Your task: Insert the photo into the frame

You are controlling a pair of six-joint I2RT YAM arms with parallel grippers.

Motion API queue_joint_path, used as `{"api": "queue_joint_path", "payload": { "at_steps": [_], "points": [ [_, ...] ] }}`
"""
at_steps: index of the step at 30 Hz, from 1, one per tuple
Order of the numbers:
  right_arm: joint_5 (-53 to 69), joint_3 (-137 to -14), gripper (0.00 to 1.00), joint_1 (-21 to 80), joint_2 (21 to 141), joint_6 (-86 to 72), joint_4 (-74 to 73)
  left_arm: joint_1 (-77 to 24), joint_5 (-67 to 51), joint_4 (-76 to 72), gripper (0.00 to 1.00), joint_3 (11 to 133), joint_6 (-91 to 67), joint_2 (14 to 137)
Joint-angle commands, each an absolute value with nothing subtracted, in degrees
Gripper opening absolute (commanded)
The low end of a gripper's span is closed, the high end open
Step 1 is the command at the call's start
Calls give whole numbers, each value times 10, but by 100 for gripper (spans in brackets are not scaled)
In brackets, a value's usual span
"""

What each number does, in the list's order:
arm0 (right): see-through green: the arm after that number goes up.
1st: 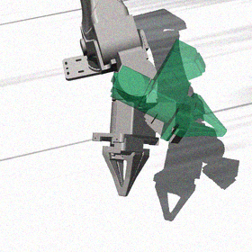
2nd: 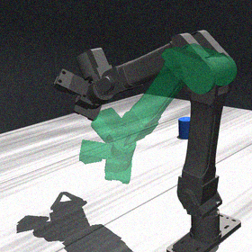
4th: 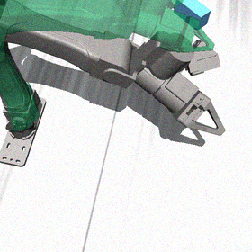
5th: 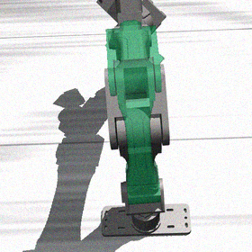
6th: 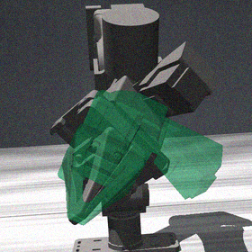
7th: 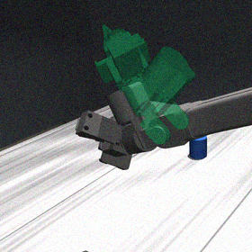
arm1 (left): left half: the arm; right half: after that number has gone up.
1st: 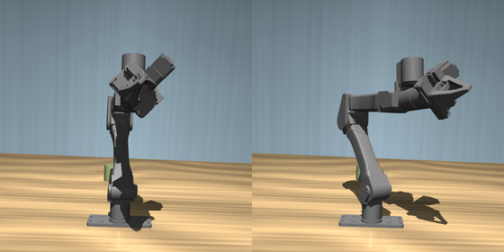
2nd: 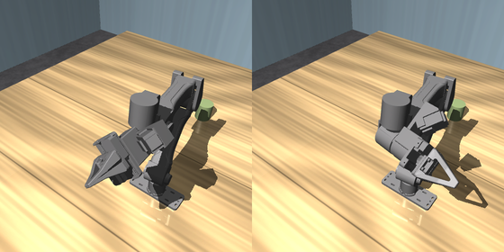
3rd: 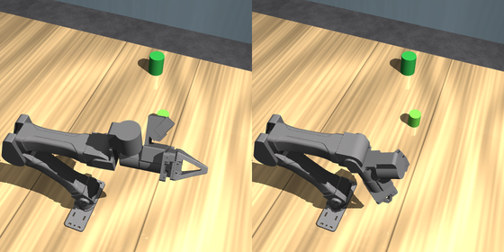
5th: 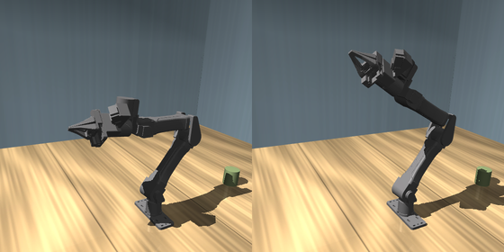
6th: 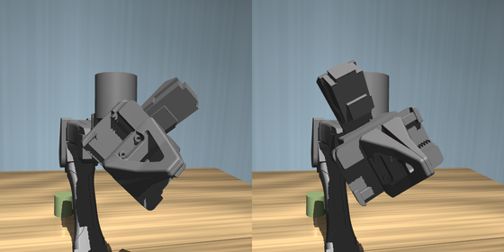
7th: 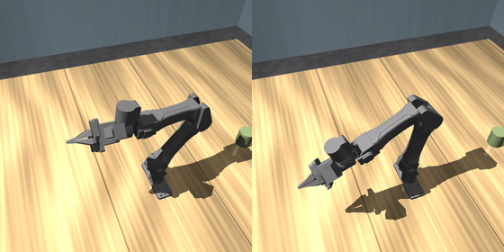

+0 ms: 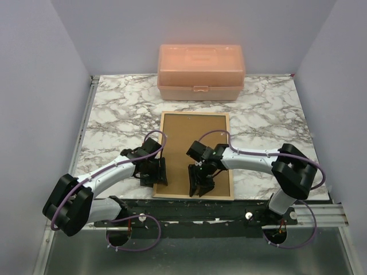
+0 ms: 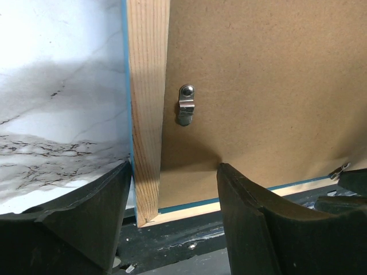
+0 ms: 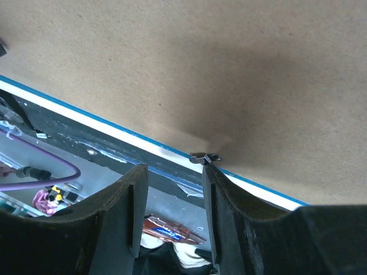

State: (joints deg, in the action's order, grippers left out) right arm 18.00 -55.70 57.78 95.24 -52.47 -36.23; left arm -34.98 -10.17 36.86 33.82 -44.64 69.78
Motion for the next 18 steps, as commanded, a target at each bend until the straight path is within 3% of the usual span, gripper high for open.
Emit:
{"api": "queue_joint_path", "payload": {
  "at_steps": [1,13,18],
  "points": [
    [138,-566,49,586,1007,-514,-307,-352,-117,355,62,319,-445,708],
    [93,-632,49,586,1017,-521,-332,-352,-118,359,63,324,-442,698],
    [91,-654,50,561,984,-513,-338,-352,-121,366,79,332,-443,676]
  ]
}}
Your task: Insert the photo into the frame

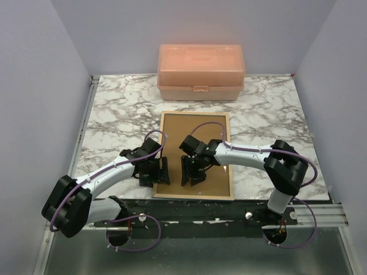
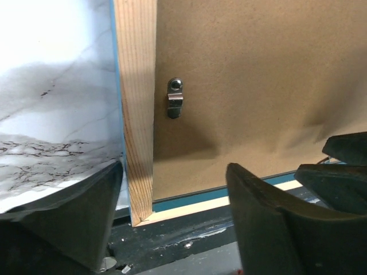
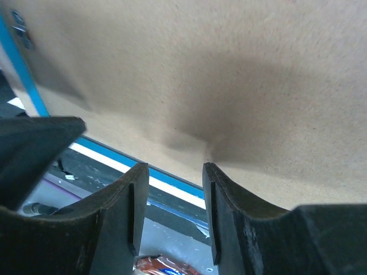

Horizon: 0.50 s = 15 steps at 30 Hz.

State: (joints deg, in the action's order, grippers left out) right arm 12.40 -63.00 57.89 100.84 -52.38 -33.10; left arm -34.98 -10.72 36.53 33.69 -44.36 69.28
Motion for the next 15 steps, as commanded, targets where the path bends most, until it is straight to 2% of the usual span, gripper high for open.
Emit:
{"api": "queue_joint_path", "payload": {
  "at_steps": [1,4,11,15],
  "points": [
    [99,-656,50,548,979,-512,-338,-352,-123,366,83,334,-445,673],
    [120,-656,50,506,959,-497,-339,-351,-129,365,88,344,-449,671],
    [115,-652,53,369,906,-429,-395,-336,-137,366,89,367,-443,676],
    [94,-640,68,292,880,-386,-429,-309,-144,364,89,370,-426,677]
  ]
}}
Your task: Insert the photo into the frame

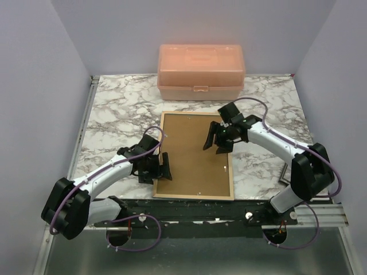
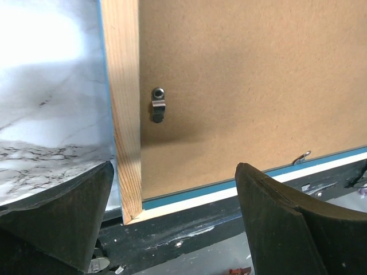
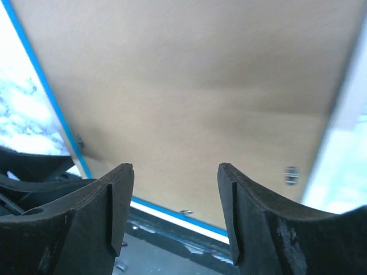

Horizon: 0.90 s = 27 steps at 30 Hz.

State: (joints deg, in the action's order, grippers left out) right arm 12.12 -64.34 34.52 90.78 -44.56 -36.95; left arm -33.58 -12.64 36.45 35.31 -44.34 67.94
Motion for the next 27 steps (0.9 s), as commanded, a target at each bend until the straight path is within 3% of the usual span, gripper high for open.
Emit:
{"api": "queue_joint_path", "payload": {
  "at_steps": [1,6,11,27],
  "points": [
    [89,-634,71,273,875,-373,-433,-300,-147,364,89,370,-422,680],
    [61,-599,75,199,869,-341,-451,-264,-150,363,88,379,-389,700],
    [-11,-576,78,190,883,-326,-468,-258,-157,350,84,403,-371,739],
    [103,-512,74,191,919,-304,-417,-294,-199,285,76,440,-401,822]
  ]
}}
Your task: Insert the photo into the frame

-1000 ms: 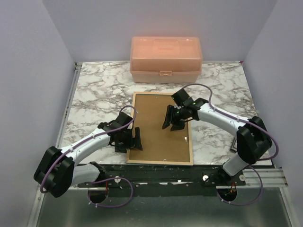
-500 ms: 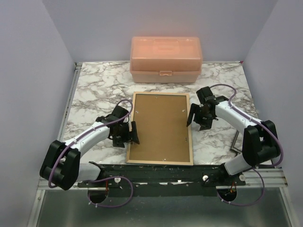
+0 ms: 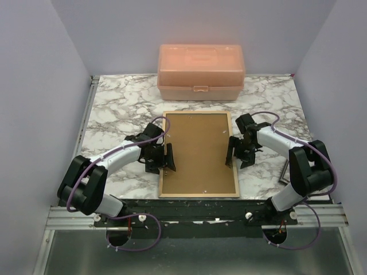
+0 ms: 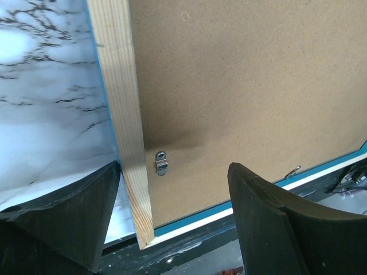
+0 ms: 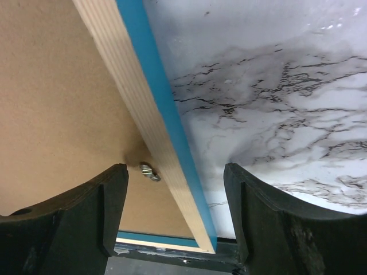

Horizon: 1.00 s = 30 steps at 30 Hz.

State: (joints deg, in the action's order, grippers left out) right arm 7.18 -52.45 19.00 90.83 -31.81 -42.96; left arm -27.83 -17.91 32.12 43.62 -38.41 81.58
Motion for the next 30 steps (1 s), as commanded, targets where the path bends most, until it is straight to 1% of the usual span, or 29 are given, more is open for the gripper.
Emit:
{"api": "queue_joint_path", "payload": {
  "at_steps": [1,4,10,15,18,23,27,28,30],
  "points": [
    [102,-510,74,191,917,-304,-417,-294,-194,285,76,433,-403,820],
    [86,-510,70,191,913,-303,-421,-294,-178,289,76,420,-405,814],
    [42,-515,57,192,924,-300,-423,-294,-175,292,76,415,-400,816],
    [8,-522,54,202,929,-298,-427,-294,-170,293,76,408,-400,811],
    [-19,-527,46,216,929,-304,-435,-294,-170,291,76,405,-402,810],
    [-24,-523,18,224,927,-317,-437,-294,-165,292,76,403,-402,810],
    [-24,-516,3,226,924,-322,-437,-294,-163,293,76,400,-400,811],
    [-25,-514,1,226,923,-323,-437,-294,-162,293,76,400,-400,811],
    [-25,-513,1,226,921,-324,-436,-294,-161,294,76,399,-400,810]
  ]
}}
